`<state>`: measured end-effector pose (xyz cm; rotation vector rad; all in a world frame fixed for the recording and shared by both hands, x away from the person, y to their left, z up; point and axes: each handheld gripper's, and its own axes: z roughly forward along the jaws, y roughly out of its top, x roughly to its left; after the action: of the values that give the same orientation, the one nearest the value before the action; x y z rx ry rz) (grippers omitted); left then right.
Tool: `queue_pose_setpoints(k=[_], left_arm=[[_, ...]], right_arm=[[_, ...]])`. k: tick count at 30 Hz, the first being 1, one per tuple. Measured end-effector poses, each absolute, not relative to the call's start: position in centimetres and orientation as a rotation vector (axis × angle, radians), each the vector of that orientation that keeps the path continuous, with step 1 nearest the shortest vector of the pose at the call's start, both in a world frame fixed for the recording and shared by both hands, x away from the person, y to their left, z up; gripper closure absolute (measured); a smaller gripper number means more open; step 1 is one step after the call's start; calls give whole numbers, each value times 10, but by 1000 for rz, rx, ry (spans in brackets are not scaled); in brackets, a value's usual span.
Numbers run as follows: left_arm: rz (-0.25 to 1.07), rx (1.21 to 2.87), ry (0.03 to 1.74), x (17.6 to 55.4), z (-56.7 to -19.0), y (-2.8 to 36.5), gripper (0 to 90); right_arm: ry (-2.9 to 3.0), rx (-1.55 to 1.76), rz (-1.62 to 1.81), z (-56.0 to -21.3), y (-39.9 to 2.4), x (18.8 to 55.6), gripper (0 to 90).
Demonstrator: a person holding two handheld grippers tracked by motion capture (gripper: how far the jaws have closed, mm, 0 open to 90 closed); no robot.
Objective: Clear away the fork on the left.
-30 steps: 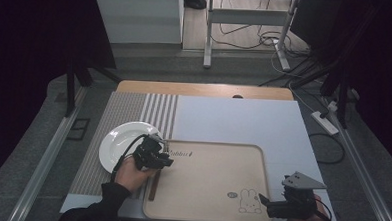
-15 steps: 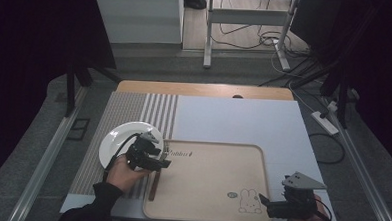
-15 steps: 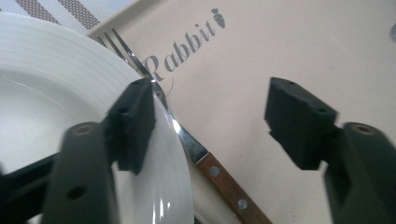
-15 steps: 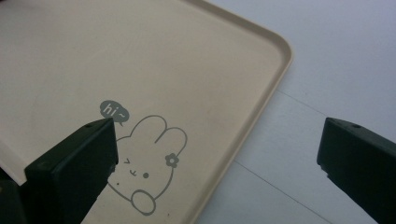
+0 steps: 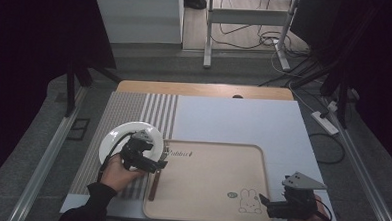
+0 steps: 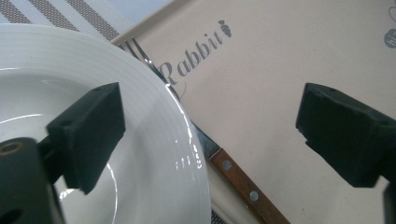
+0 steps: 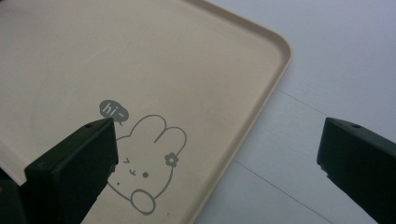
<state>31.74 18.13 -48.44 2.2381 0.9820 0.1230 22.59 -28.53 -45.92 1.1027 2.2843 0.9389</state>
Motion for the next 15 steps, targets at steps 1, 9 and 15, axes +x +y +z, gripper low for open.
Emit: queue_pose_setpoints(k=[1, 9, 15], left_arm=[[123, 2238, 982, 317, -484, 181, 66], [146, 2231, 988, 311, -484, 196, 0], [126, 2200, 991, 310, -485, 205, 0]], right_arm=[[2284, 1103, 940, -459, -285, 226, 0], [2284, 1103, 938, -459, -285, 226, 0], [2282, 1101, 938, -459, -285, 226, 0]])
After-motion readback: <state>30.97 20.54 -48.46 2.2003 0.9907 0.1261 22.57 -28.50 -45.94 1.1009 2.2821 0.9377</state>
